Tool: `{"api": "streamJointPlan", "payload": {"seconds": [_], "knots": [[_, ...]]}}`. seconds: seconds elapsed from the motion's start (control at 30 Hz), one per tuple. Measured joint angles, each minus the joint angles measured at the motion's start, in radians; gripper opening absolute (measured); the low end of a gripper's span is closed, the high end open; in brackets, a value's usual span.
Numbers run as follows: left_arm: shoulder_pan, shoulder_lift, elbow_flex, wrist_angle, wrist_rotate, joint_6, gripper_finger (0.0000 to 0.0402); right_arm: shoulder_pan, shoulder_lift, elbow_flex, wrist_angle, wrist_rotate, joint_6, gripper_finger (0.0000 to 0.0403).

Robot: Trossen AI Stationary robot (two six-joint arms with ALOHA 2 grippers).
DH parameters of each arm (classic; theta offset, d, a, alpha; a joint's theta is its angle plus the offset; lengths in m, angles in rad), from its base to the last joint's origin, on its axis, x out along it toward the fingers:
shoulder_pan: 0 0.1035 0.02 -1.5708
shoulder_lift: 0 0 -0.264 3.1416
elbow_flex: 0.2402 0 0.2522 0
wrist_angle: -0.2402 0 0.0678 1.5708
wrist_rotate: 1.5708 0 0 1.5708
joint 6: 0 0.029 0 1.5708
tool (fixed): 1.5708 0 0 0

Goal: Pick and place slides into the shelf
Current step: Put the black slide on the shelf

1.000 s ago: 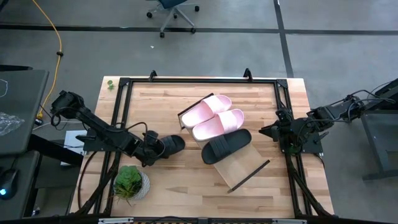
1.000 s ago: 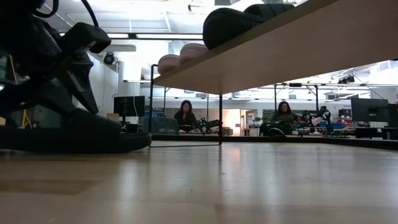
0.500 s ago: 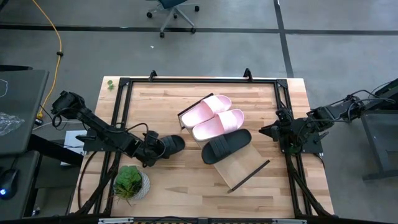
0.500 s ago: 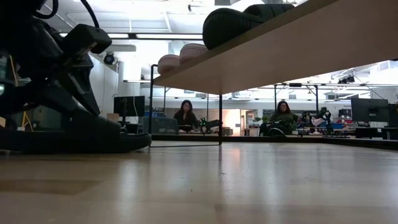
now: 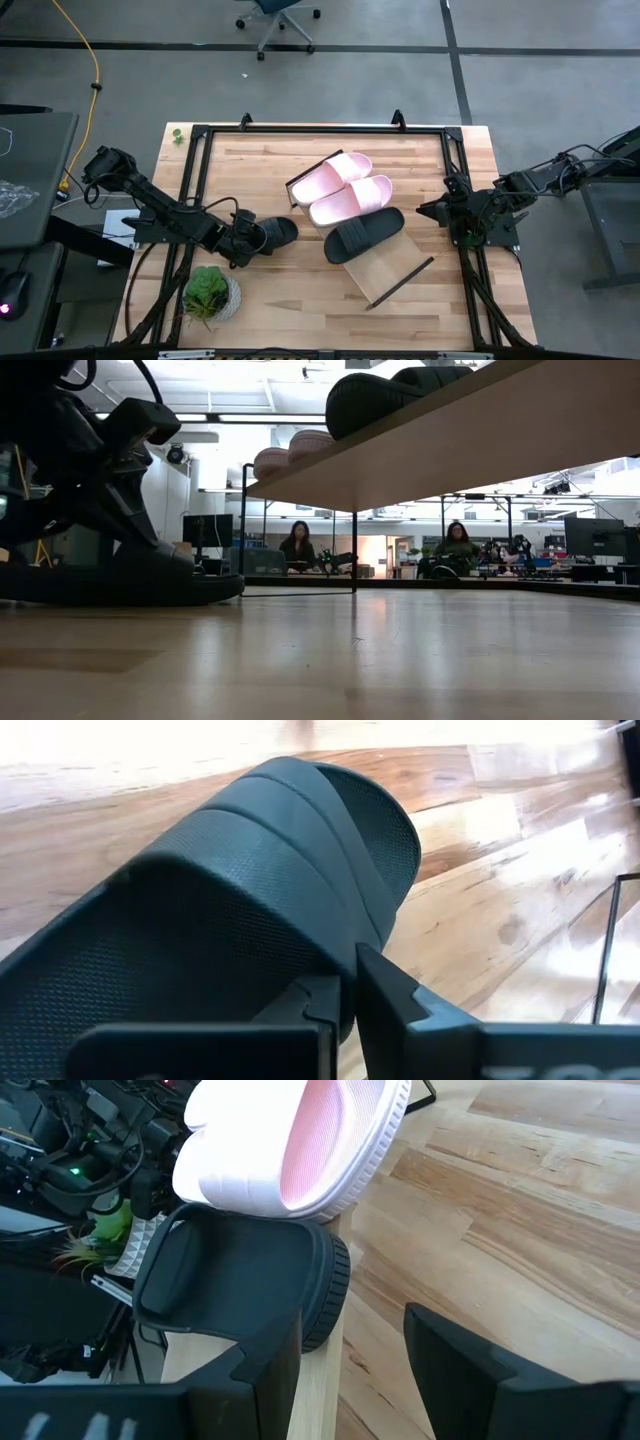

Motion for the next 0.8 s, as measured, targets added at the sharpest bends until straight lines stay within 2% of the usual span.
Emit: {"api": "streamJointPlan", "payload": {"seconds": [0.4,0.63,0.8], "knots": [[-0.023,-0.017,-0.001,-0.005,0.022,0.025,0.0004,0.0,0.0,0.0,0.0,0.0,0.003,0.0169],[-0.045,-0.081,-0.002,-0.027,0.028,0.04,0.0002,0.0,0.0,0.0,0.0,0.0,0.002,0.0169],[-0.047,-0.147,0.04,-0.12,0.0,0.077,0.0002,0.0,0.0,0.0,0.0,0.0,0.002,0.0169]]}}
